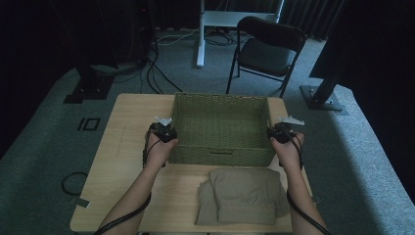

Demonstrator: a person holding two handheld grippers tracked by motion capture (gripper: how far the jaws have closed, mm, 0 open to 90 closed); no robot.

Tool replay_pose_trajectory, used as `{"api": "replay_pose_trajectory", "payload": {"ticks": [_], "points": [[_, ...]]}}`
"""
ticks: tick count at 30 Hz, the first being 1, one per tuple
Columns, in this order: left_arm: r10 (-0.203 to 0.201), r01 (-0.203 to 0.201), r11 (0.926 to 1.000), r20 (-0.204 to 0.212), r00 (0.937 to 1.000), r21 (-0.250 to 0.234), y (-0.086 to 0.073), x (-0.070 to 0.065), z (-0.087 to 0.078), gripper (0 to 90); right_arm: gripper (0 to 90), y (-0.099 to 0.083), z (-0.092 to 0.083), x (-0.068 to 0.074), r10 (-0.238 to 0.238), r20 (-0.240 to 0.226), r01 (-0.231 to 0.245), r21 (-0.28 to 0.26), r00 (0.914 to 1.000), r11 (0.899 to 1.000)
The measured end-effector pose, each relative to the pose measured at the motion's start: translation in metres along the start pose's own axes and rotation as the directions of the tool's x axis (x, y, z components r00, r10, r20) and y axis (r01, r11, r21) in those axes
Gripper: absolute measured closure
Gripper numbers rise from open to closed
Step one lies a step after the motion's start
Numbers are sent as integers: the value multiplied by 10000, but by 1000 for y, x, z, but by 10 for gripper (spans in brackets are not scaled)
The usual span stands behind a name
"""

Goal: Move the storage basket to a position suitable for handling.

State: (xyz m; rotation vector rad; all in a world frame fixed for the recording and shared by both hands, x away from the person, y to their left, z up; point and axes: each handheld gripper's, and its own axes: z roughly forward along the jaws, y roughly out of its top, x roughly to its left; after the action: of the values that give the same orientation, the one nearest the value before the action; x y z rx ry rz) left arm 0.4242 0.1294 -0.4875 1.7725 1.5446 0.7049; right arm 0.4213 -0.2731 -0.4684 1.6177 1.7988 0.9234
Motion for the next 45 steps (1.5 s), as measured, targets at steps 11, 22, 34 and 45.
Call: {"api": "replay_pose_trajectory", "payload": {"ticks": [11, 22, 34, 45], "points": [[283, -283, 9996, 155, 9995, 27, 5, -18, 7, 780, 768, 0, -1, -21, 191, 57, -191, -40, 9998, 9998], [352, -353, 9994, 214, 9992, 65, 12, -30, 17, 780, 767, 4, 2, -35, 192, 151, -192, 0, 9997, 9998], [420, -421, 9991, 158, 9990, 107, 17, -37, 22, 779, 768, 9, 10, -45, 496, 84, -496, 26, 9987, 9988], [560, -562, 9984, 211, 9982, 108, 16, -40, 22, 760, 776, 12, 15, -47, -54, 128, 52, 173, 9999, 9998]]}}
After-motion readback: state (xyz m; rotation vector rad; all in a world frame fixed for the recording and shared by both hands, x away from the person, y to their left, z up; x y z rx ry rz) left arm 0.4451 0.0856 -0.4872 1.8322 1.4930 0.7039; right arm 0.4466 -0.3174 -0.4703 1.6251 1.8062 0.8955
